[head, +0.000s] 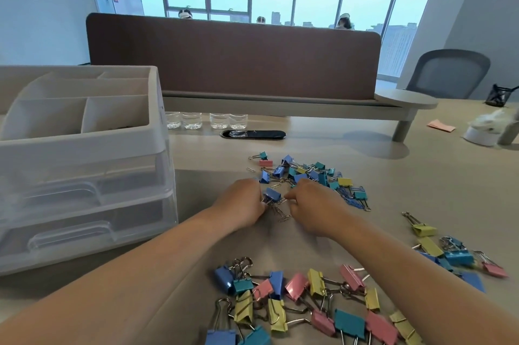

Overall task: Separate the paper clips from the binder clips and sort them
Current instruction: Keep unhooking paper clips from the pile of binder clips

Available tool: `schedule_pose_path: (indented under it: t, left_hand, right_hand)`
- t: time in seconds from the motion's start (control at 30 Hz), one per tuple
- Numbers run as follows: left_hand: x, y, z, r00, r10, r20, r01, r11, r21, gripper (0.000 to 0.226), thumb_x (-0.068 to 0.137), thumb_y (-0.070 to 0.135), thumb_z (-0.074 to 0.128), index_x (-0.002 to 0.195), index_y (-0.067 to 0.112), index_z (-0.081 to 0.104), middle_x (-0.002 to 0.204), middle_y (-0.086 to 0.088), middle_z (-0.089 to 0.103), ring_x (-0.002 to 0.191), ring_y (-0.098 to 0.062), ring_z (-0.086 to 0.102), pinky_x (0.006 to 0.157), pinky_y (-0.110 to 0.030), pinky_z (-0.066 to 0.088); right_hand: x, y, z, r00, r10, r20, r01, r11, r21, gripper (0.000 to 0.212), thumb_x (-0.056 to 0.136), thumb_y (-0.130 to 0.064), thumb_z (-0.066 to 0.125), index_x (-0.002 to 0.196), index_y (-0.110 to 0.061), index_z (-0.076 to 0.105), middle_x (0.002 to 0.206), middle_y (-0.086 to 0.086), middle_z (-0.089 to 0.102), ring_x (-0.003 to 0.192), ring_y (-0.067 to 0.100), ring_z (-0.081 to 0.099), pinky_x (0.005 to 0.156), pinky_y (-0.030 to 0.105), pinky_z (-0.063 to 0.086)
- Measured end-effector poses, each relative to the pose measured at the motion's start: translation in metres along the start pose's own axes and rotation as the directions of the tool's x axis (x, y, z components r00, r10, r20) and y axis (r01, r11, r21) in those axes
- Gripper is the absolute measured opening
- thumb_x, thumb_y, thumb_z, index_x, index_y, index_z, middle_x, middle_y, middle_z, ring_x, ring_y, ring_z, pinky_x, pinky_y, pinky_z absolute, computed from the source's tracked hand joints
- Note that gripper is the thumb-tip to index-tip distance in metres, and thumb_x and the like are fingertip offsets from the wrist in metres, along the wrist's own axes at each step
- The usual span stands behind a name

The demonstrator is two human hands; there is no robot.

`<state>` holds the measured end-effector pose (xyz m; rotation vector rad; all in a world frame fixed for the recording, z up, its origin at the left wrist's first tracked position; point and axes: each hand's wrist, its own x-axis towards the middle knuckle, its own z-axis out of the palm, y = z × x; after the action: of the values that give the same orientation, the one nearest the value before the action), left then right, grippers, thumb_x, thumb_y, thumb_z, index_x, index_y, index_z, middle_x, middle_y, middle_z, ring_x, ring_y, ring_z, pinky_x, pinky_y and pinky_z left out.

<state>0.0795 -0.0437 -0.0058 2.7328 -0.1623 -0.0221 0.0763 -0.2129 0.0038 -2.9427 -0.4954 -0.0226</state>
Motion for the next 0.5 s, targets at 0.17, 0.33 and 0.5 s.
schedule_pose_path:
  t: [0.17,0.33,0.5]
  left_hand:
    - [0.000,-0.004,-0.002,0.999,-0.042,0.031,0.043,0.999,-0.027,0.023,0.090,0.021,0.059,0.075,0.004,0.065,0.076,-0.015,0.063,0.071,-0.026,0.058,0.057,-0.029,0.038]
    - [-0.004,-0.006,-0.003,1.000,-0.008,0.014,0.008,1.000,-0.012,0.019,0.094,0.020,0.058,0.081,0.008,0.065,0.085,-0.014,0.063,0.074,-0.025,0.052,0.063,-0.030,0.037]
    - [-0.005,-0.017,-0.003,0.999,-0.029,-0.034,0.026,0.996,-0.084,0.020,0.094,0.020,0.060,0.074,0.018,0.057,0.081,-0.003,0.059,0.083,-0.025,0.057,0.064,-0.031,0.040]
  right_hand:
    - [0.001,0.000,0.003,1.000,-0.004,0.019,0.003,1.000,0.017,0.034,0.093,-0.015,0.048,0.111,-0.025,0.075,0.101,0.000,0.066,0.075,0.015,0.061,0.070,0.030,0.055]
    - [-0.004,0.000,0.006,0.999,-0.032,0.025,0.031,0.998,0.054,0.034,0.094,-0.016,0.049,0.113,-0.029,0.073,0.114,-0.003,0.066,0.090,0.013,0.063,0.082,0.031,0.055]
    - [-0.005,0.001,0.003,0.999,-0.004,-0.052,0.004,1.000,0.009,0.029,0.096,-0.018,0.047,0.111,-0.019,0.073,0.115,0.002,0.060,0.095,0.020,0.063,0.083,0.035,0.056]
